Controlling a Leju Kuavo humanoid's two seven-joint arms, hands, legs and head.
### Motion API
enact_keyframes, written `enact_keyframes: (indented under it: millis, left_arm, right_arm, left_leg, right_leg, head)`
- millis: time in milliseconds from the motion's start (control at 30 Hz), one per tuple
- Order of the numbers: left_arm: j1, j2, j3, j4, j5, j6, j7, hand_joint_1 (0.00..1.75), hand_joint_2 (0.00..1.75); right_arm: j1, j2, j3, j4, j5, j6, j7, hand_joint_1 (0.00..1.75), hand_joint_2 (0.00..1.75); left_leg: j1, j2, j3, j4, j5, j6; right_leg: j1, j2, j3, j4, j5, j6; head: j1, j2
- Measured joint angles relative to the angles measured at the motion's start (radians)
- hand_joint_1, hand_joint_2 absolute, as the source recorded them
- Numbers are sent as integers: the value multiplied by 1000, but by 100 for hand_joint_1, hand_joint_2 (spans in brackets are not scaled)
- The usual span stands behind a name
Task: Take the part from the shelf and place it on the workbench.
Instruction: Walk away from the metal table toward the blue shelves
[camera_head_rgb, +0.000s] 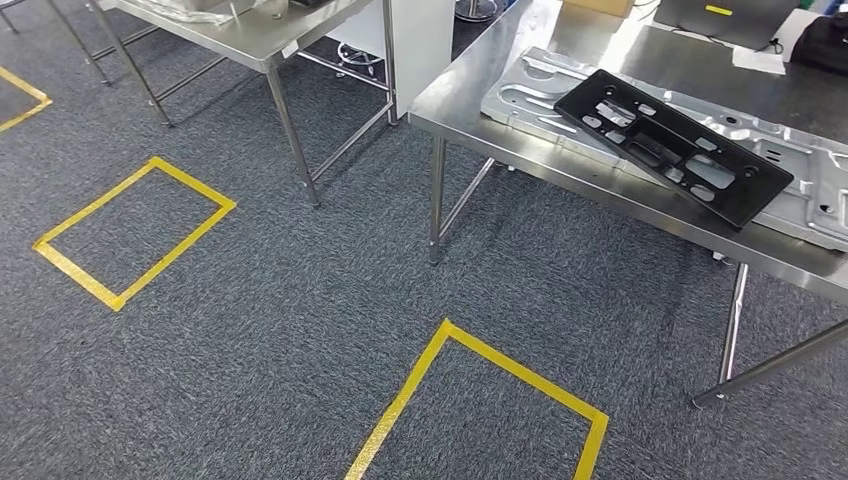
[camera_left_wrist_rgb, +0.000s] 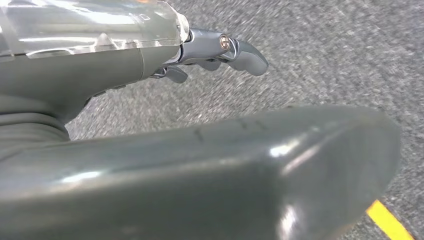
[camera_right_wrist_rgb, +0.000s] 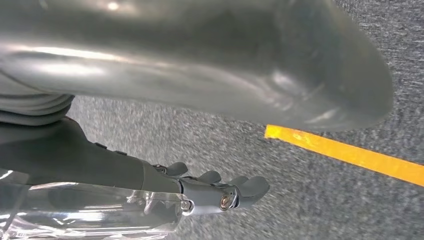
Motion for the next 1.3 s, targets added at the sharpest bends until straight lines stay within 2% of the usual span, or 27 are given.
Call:
enact_keyframes:
  millis: [67, 100, 133, 200, 233, 300, 367, 400, 433, 467, 533, 567, 600, 633, 700, 767, 833, 867, 900, 933, 967, 1000, 1067, 1133, 1200, 1267, 1300]
  left_arm:
    - [-2, -1, 4, 0, -8, -1, 1, 0, 0]
    - [-3, -1, 5, 0, -11, -2, 2, 0, 0]
    - [-4, -1, 6, 0, -13, -2, 5, 0, 0]
    - [-3, 0, 8, 0, -16, -2, 12, 0, 0]
    - [-3, 0, 9, 0, -18, -4, 15, 0, 0]
    - [-5, 1, 10, 0, -22, -8, 19, 0, 0]
    - [-7, -1, 10, 0, -25, -14, 20, 0, 0]
    - [-7, -2, 10, 0, -26, -15, 20, 0, 0]
    - [-6, -3, 11, 0, -27, -16, 20, 0, 0]
    - [-6, -3, 11, 0, -27, -17, 20, 0, 0]
    - [-7, -3, 11, 0, -29, -19, 18, 0, 0]
    - [-9, -3, 11, 0, -31, -20, 16, 0, 0]
    - [-11, -4, 11, 0, -34, -20, 14, 0, 0]
    - [-11, -4, 12, 0, -35, -20, 12, 0, 0]
    - [-8, -5, 13, 0, -38, -20, 10, 0, 0]
    - [-7, -6, 14, 0, -38, -20, 9, 0, 0]
    - [-10, -7, 14, 0, -39, -20, 8, 0, 0]
    - [-11, -7, 14, 0, -40, -20, 8, 0, 0]
    - [-12, -7, 14, 0, -40, -20, 8, 0, 0]
    - [-12, -7, 14, 0, -40, -21, 8, 0, 0]
    - [-12, -7, 14, 0, -40, -22, 8, 0, 0]
    - [-11, -8, 14, 0, -40, -25, 8, 0, 0]
    - [-11, -8, 15, 0, -40, -32, 8, 0, 0]
    - [-10, -6, 18, 0, -39, -37, 9, 0, 0]
    - [-7, -3, 24, 0, -39, -40, 9, 0, 0]
    - [-5, 1, 29, 0, -37, -42, 9, 0, 0]
    - [-6, 3, 31, 0, -37, -44, 9, 0, 0]
  right_arm:
    - [0, 0, 0, 0, 5, -2, -1, 0, 0]
    - [0, 0, 0, 0, 6, -2, -2, 0, 0]
    - [-1, 0, 0, 1, 7, -3, -2, 0, 0]
    - [-5, 1, -1, 1, 7, -4, -2, 0, 0]
    - [-5, 1, -1, 1, 8, -6, -2, 0, 0]
    - [-4, 2, -1, 1, 9, -9, 0, 0, 0]
    - [-1, 2, -2, 1, 9, -12, 3, 0, 0]
    - [-1, 2, -3, 1, 9, -13, 4, 0, 0]
    - [-1, 2, -4, 2, 9, -14, 4, 0, 0]
    - [-2, 2, -4, 2, 9, -15, 4, 0, 0]
    - [-3, 2, -4, 2, 10, -16, 6, 0, 0]
    - [-3, 2, -4, 2, 10, -16, 8, 0, 0]
    - [-4, 2, -4, 2, 11, -16, 10, 0, 0]
    - [-5, 2, -4, 2, 12, -16, 11, 0, 0]
    - [-9, 2, -5, 2, 13, -17, 14, 0, 0]
    - [-11, 1, -5, 2, 13, -17, 17, 0, 0]
    - [-8, 0, -5, 2, 13, -17, 20, 0, 0]
    - [-7, 0, -5, 2, 13, -17, 22, 0, 0]
    - [-6, 0, -6, 2, 13, -17, 23, 0, 0]
    - [-5, -1, -6, 2, 13, -17, 24, 0, 0]
    - [-5, -1, -7, 2, 13, -17, 26, 0, 0]
    - [-5, -1, -7, 2, 14, -17, 27, 0, 0]
    - [-4, -2, -9, 2, 16, -17, 28, 0, 0]
    - [-4, -3, -10, 3, 19, -16, 28, 0, 0]
    - [-7, -3, -10, 3, 22, -15, 28, 0, 0]
    - [-8, -3, -10, 3, 25, -14, 26, 0, 0]
    - [-8, -3, -10, 3, 26, -14, 25, 0, 0]
  left_leg:
    - [-2, -20, -7, 12, -4, -10]
    - [-2, -28, -12, 15, -5, -17]
    - [-3, -35, -16, 17, -4, -23]
    - [0, -45, -22, 18, -3, -36]
    - [0, -34, -28, 30, -11, -41]
    - [2, 8, -67, 115, -64, -50]
    - [6, 35, -131, 248, -127, -59]
    - [8, 40, -150, 290, -138, -61]
    - [10, 42, -151, 294, -129, -62]
    - [10, 47, -130, 258, -103, -62]
    - [7, 75, -55, 118, -43, -54]
    - [4, 88, -25, 60, -25, -47]
    - [-1, 97, -10, 27, -19, -41]
    - [-5, 98, -7, 17, -21, -36]
    - [-4, 81, -8, 10, -14, -25]
    - [1, 67, -2, -1, -4, -11]
    - [2, 51, -3, -6, 2, -3]
    - [1, 42, -5, -5, 2, -1]
    - [1, 32, -6, -5, 3, -1]
    - [0, 20, -6, -3, 3, -1]
    - [0, 8, -6, -2, 2, -2]
    - [0, -4, -5, 0, 1, -3]
    - [0, -26, -7, 9, -3, -10]
    - [-1, -43, -15, 14, -4, -21]
    - [0, -54, -19, 13, -3, -33]
    - [0, -23, -33, 42, -23, -43]
    - [1, 1, -53, 86, -49, -48]
  right_leg:
    - [-4, 38, 49, -114, 44, -3]
    - [-4, 50, 57, -137, 48, -7]
    - [-2, 51, 57, -140, 45, -11]
    - [-4, 31, 58, -145, 50, -25]
    - [-5, 21, 60, -149, 52, -33]
    - [-5, -3, 61, -154, 54, -44]
    - [-1, -28, 60, -153, 53, -49]
    - [0, -40, 59, -152, 52, -50]
    - [1, -51, 59, -151, 51, -49]
    - [1, -61, 61, -151, 50, -48]
    - [3, -79, 66, -150, 45, -43]
    - [5, -87, 68, -150, 43, -38]
    - [7, -94, 70, -150, 42, -33]
    - [7, -100, 72, -151, 41, -27]
    - [6, -105, 77, -152, 39, -14]
    - [3, -72, 65, -121, 13, -4]
    - [2, -30, 12, -13, -50, 1]
    - [2, -22, -22, 54, -79, 2]
    - [2, -19, -49, 105, -93, 3]
    - [2, -17, -60, 123, -86, 3]
    - [1, -16, -52, 101, -59, 3]
    - [0, -10, -26, 44, -20, 2]
    - [-4, 26, 31, -85, 37, -2]
    - [-3, 48, 52, -139, 48, -9]
    - [-2, 31, 54, -144, 50, -20]
    - [-4, 10, 59, -153, 53, -35]
    - [-5, -2, 62, -157, 54, -41]
  head:
    - [0, 0]
    - [-1, 0]
    - [-1, 0]
    - [-1, 0]
    - [-3, 0]
    - [-8, 0]
    - [-10, 0]
    - [-10, 0]
    - [-10, 0]
    - [-10, 0]
    - [-10, 0]
    - [-9, 0]
    - [-9, 0]
    - [-9, 0]
    - [-8, 0]
    - [-8, 0]
    - [-6, 0]
    - [-6, 0]
    - [-6, 0]
    - [-6, 0]
    - [-6, 0]
    - [-6, 0]
    - [-6, 0]
    - [-6, 0]
    - [-6, 0]
    - [-8, 0]
    - [-10, 0]
